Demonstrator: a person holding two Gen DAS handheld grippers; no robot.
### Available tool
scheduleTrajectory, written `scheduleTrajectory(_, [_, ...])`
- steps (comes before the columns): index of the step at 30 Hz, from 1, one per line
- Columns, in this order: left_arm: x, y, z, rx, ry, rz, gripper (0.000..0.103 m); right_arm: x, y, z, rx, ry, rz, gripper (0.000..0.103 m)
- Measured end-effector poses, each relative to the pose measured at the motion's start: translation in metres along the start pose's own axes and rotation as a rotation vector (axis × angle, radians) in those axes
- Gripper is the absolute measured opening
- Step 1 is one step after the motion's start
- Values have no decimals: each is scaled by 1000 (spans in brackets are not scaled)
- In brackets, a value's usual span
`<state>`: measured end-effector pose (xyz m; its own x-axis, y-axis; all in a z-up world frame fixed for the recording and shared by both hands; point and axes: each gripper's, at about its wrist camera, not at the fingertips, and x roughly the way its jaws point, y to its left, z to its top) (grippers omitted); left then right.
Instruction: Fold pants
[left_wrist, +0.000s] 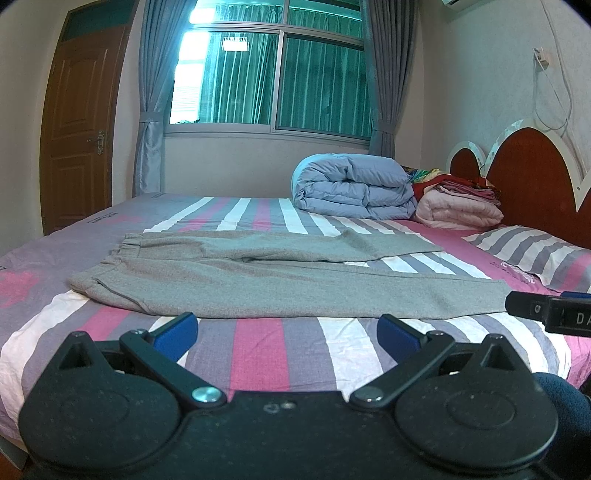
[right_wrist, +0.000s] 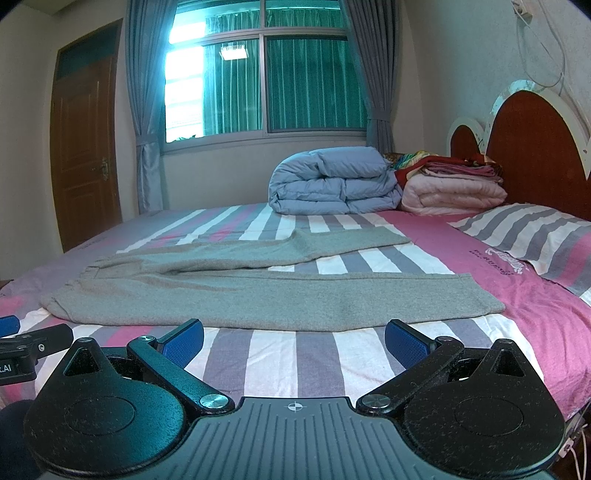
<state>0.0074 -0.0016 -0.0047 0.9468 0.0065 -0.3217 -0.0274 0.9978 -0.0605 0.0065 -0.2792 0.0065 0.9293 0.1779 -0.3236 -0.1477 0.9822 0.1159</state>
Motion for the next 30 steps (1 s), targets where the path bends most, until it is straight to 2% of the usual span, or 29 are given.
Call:
scheduleTrajectory(17, [0,1,0,-4,2,2,97,0,0,1,1,2,0,103])
scheduleTrajectory(24, [2,9,2,-23,16,13,97,2,-13,2,54,24,11,103])
scheduleTrajectory(28, [10,23,13,-33,37,42,97,5,-13,13,18,-28,78,103])
scheduleTrajectory(30, [17,36,20,-34,32,66,97,15,-12,26,-14,-36,160,103])
